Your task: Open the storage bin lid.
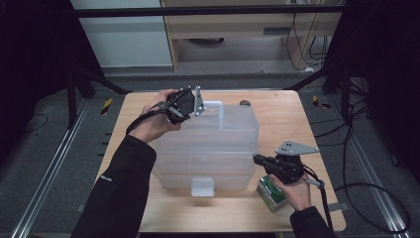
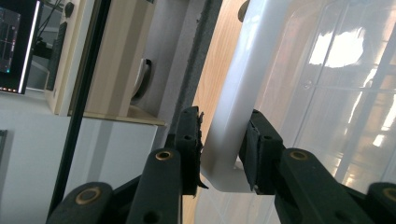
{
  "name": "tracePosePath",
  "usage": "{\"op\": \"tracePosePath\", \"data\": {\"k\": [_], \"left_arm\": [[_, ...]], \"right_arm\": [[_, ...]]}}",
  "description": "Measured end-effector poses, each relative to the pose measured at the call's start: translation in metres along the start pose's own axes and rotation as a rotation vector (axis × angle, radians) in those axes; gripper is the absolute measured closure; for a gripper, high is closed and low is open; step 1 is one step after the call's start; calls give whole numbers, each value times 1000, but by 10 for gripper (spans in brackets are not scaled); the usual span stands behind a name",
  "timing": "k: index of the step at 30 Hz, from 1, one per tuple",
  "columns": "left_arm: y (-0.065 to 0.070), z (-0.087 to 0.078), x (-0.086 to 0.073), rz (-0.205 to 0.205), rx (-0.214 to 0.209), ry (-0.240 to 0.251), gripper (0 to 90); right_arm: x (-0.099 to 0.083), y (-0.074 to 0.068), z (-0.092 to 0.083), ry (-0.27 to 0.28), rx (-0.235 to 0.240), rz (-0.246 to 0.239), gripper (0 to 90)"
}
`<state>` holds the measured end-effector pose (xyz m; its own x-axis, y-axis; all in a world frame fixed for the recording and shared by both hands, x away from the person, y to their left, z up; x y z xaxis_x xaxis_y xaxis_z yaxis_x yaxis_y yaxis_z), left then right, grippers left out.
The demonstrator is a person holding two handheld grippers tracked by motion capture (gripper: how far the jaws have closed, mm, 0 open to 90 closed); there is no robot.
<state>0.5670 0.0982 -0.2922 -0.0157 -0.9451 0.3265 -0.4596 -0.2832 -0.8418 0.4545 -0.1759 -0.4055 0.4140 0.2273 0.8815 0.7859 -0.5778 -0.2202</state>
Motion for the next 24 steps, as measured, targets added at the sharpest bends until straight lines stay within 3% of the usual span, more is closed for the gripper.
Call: {"op": "tracePosePath", "data": {"k": [7, 13, 24], "left_arm": [[2, -1, -1, -19, -11, 4, 689], [4, -4, -4, -27, -25, 22, 579], [0, -36, -24, -154, -55, 97, 497]], "right_arm": [[4, 1, 3, 36, -10, 18, 900], [2, 1, 5, 24, -12, 19, 900], [0, 1, 5, 18, -9, 26, 900]]}}
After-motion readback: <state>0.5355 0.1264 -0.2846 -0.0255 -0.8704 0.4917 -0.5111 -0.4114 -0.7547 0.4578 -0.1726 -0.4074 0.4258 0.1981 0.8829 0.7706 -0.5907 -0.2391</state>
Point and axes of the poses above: each handheld gripper's, and its own axes: z roughly forward along the jaws, x roughly out of its top, y roughly to its right, the point moved 3 cm from there along z, roughly forward along the jaws, and after that the axes turned 13 degrees about x, right-handed, at the moved point
